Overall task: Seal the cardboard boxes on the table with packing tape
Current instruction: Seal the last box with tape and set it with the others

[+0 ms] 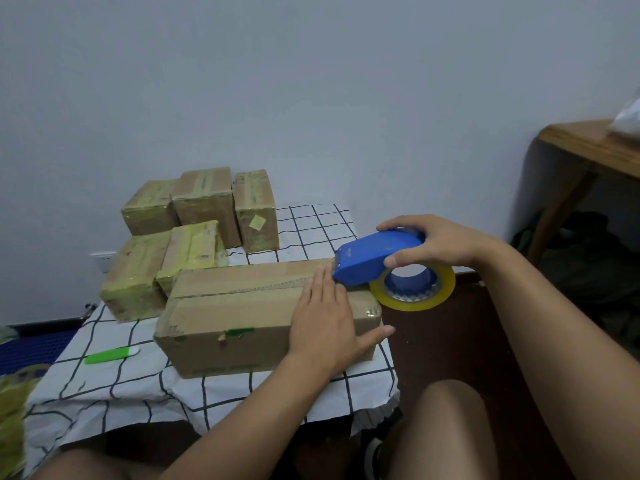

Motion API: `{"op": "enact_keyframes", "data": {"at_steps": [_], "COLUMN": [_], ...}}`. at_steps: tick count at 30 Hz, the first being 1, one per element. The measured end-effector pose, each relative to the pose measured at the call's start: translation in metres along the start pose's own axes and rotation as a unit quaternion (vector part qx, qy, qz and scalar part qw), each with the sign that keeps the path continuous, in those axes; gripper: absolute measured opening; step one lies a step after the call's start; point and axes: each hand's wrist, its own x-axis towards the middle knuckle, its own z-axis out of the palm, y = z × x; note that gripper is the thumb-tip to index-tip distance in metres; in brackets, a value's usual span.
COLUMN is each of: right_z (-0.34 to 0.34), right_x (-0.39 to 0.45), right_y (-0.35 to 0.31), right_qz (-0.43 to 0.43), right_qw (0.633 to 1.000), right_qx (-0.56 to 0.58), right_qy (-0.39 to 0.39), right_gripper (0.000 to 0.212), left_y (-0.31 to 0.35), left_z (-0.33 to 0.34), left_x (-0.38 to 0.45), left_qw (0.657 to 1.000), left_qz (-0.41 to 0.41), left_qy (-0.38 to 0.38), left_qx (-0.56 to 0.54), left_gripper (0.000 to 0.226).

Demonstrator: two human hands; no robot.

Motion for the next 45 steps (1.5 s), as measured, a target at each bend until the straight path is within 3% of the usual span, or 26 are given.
{"op": "enact_keyframes", "data": {"at_steps": [2,6,9,20,29,38,45], "right_z": [0.001,0.003,0.002,-0.033,-0.025,-0.016,-0.009], "right_x": [-0.001,0.000,0.000,-0.032,-0.039,-0.036,-0.041], "right_y": [0.002,0.009,0.013,0.062,0.073,0.086,0.110], "right_qz": [0.002,-0.013,-0.022,-0.008,-0.020,-0.022,-0.022], "right_qw": [1.000,1.000,0.999,0.999,0.998,0.998,0.994], "right_qx": [0.012,0.006,0.009,0.008,0.039,0.046,0.102], "right_qy": [0.001,0.017,0.023,0.050,0.055,0.044,0.044], "right_gripper": [0.070,0.049,0.045,0.045,0.050,0.051,0.045], "left_y": [0.006,0.008,0.009,0.015,0.024,0.025,0.021], "left_z": [0.002,0.007,0.011,0.011,0.003,0.004,0.010], "left_x": [0.003,0.004,0.002,0.004,0.009,0.015,0.018], "left_qw": [1.000,0.998,0.998,0.998,1.000,0.998,0.999], "left_qz": [-0.021,-0.042,-0.048,-0.045,0.006,0.048,0.047], "left_qy": [0.003,0.024,0.029,0.020,0.017,0.014,0.000], "left_qx": [-0.023,-0.043,-0.041,-0.025,-0.004,-0.042,-0.010], "left_gripper": [0.116,0.107,0.102,0.078,0.067,0.070,0.069]}}
